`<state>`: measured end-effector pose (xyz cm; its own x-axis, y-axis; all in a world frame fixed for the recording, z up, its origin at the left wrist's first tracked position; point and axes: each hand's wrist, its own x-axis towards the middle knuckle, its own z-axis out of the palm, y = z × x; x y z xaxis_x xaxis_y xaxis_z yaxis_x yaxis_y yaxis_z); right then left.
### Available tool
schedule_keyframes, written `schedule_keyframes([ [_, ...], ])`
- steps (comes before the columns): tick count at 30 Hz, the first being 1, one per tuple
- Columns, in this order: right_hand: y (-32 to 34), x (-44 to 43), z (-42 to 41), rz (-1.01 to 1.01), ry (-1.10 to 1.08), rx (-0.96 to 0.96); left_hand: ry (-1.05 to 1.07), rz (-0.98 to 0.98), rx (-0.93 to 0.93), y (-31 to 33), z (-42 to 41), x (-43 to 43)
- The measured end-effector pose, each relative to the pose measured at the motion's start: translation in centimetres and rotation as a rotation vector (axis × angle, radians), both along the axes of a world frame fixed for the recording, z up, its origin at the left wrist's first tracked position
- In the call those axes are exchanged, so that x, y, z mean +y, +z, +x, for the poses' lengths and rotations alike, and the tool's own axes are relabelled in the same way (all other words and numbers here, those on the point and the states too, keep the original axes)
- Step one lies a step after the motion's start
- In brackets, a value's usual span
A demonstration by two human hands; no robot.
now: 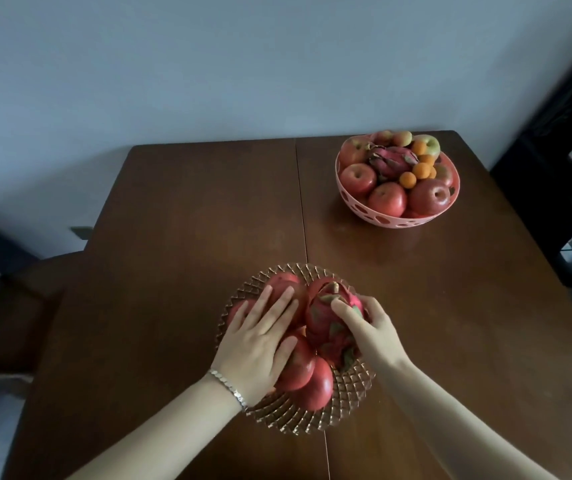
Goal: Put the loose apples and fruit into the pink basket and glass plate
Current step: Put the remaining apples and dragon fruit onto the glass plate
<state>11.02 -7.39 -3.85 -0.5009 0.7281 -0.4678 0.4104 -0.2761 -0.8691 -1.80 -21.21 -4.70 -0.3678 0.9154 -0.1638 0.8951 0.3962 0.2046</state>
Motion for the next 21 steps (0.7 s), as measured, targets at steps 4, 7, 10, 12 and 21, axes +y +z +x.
schedule_keyframes([
  [4,-1.6,-0.8,0.2,0.051,-0.019,0.008,0.009,-0.002,0.039,-0.2,0.0,-0.5],
  [7,-2.5,-0.1,0.7,0.171,0.085,-0.133,0.023,-0.005,0.029,-0.6,0.2,-0.9],
  [10,-2.0,1.0,0.6,0.223,0.182,-0.146,0.022,0.032,0.01,-1.1,0.2,-1.1],
  [12,-1.8,1.7,0.7,0.209,0.227,-0.095,0.018,0.051,-0.051,-1.1,0.2,-1.1],
  [21,-2.4,0.8,0.6,0.197,0.29,-0.151,0.041,-0.027,-0.14,-0.6,-0.1,-1.0],
])
